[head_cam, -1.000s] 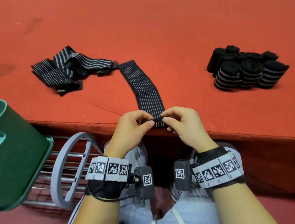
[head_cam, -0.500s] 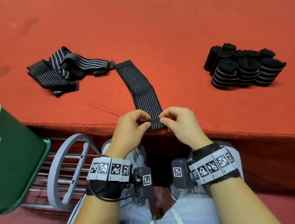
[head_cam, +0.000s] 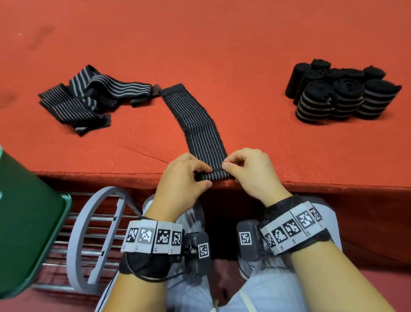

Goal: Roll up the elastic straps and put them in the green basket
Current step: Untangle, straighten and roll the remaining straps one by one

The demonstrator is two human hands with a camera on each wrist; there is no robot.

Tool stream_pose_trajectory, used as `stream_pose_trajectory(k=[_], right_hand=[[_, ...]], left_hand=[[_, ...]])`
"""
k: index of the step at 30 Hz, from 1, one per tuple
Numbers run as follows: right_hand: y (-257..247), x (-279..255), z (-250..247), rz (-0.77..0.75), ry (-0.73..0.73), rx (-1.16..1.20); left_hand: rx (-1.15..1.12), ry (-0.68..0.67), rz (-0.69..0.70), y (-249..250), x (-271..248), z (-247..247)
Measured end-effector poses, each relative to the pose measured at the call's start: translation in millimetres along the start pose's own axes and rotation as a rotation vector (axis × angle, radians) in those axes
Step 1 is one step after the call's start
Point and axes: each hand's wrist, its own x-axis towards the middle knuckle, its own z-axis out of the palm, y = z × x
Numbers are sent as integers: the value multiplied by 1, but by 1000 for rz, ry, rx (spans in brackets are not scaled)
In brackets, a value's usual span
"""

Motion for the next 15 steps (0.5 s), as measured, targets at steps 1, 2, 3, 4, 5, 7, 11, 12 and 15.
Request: stream_pose_trajectory(k=[1,2,3,4,5,7,11,12,15], right_hand=[[1,-1,1,-10,7,-10],[1,-1,1,-27,17,-16],[1,-2,1,-52,26,-18],[1,-3,2,-87,30,-23],[1,-4,1,-128,23,-35],[-2,-5,-2,-206,-23,-82],[-6,-8,-13,-267,-158,-199],[-6,-8,-15,-265,-177,-216],[-7,-9,-16,-251,-195,-220]], left_hand=[[3,0,5,0,0,0],[7,0,10,0,0,-1],[10,-1,15,0,0,-1],[13,-1,21,0,0,-1],[15,0,24,1,0,-1],[17,8,24,1,0,-1],[17,26,22,1,0,0],[18,28,25,2,0,-1],[11,15,24,2,-1,-2]])
